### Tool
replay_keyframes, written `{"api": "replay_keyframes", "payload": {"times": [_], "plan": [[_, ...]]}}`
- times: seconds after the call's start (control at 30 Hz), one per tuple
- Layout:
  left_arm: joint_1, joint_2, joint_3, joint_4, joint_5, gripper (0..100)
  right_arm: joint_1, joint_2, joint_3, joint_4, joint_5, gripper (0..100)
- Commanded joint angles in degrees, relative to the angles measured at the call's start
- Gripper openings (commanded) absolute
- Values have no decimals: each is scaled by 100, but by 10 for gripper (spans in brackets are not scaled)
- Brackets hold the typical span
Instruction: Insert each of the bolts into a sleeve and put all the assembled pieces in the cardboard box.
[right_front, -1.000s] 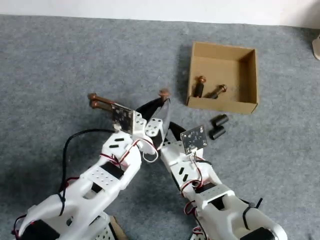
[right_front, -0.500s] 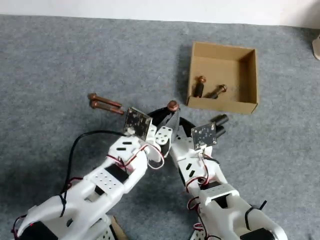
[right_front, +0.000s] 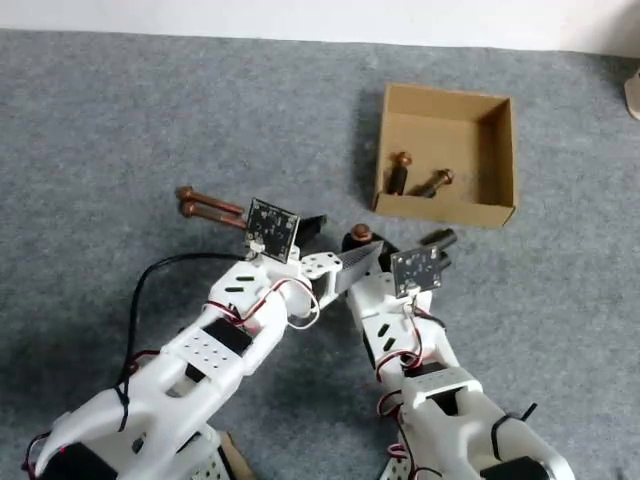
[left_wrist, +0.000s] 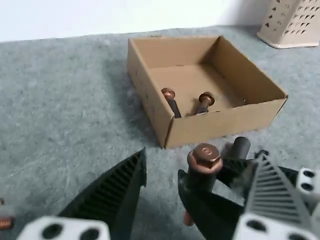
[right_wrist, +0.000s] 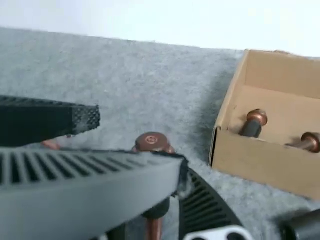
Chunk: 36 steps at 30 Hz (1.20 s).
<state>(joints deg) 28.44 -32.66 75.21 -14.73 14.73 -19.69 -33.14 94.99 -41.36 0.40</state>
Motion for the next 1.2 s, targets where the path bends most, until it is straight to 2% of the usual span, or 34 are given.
{"api": "replay_keyframes", "payload": {"times": [0.0, 0.2, 0.27, 0.43, 0.57, 0.77, 0.93, 1.17], "plan": [[-312, -84, -171, 9, -88, 270, 382, -154, 637, -189, 0, 4], [-945, -84, -303, 18, -88, 178, 971, -180, 400, 84, 0, 4], [-1086, -84, -286, 35, -123, 152, 1068, -180, 110, 743, -141, 4], [-1297, -84, -145, 9, -132, 130, 1604, -180, -1059, 2888, -1178, 4], [-1314, -84, -119, 35, -132, 130, 1912, -189, -1912, 3952, -1327, 4], [-1323, -84, -48, 9, -132, 130, 1956, -189, -2598, 4127, -1275, 4], [-1323, -84, -40, 9, -132, 130, 1930, -127, -3284, 4127, -484, 4], [-1323, -84, -40, 9, -132, 130, 1912, -75, -4092, 4127, 114, 4]]}}
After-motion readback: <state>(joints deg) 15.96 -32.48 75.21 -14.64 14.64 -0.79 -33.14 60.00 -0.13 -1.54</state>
